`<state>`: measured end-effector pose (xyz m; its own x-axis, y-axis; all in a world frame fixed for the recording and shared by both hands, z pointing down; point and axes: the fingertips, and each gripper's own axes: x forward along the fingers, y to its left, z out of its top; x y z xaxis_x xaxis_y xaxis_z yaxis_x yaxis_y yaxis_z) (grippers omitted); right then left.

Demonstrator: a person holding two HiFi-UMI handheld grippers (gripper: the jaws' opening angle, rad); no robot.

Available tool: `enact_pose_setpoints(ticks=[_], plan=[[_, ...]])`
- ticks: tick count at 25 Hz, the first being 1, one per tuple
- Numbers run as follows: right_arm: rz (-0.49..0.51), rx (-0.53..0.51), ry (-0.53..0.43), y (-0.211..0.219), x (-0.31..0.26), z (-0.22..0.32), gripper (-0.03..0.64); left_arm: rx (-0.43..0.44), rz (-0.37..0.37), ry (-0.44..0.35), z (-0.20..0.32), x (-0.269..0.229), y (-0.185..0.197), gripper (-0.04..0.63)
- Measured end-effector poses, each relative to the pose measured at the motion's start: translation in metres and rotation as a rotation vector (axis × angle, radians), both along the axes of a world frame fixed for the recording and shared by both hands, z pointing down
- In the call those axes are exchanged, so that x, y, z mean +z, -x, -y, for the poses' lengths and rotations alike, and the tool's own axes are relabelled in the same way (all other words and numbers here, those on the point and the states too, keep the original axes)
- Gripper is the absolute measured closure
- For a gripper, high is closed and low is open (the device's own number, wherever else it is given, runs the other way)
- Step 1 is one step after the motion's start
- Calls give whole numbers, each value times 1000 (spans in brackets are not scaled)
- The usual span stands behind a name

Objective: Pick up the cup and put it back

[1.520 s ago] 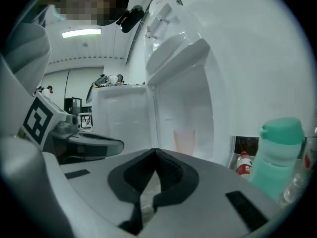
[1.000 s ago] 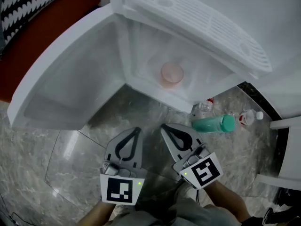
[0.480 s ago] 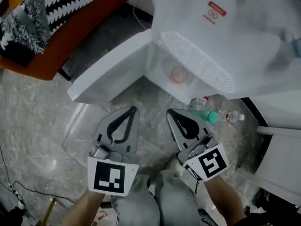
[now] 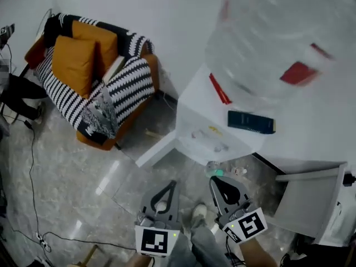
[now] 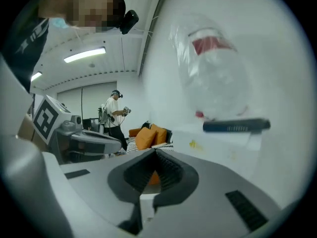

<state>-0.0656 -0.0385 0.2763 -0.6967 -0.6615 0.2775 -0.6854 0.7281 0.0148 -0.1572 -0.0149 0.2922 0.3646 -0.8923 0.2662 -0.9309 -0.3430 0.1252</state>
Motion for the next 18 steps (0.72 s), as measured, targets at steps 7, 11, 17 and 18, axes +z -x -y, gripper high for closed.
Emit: enact_pose_setpoints(ticks=[7,11,17,18], plan=[[59,4,-46,-14,-160,-8,607,-100,-73,-93,-16,-172,-25,583],[68,-46,-109,-16,-206,-16,607,-155,-129,-134,-25,-204,-42,583],[72,-64,-151,-28,-231,-18,607,-168,-92,-192,-23,-233,-58,583],[76,-65,-154,-29,-234,-17,607,-165,-85,-200,-21,-238,-58,583]])
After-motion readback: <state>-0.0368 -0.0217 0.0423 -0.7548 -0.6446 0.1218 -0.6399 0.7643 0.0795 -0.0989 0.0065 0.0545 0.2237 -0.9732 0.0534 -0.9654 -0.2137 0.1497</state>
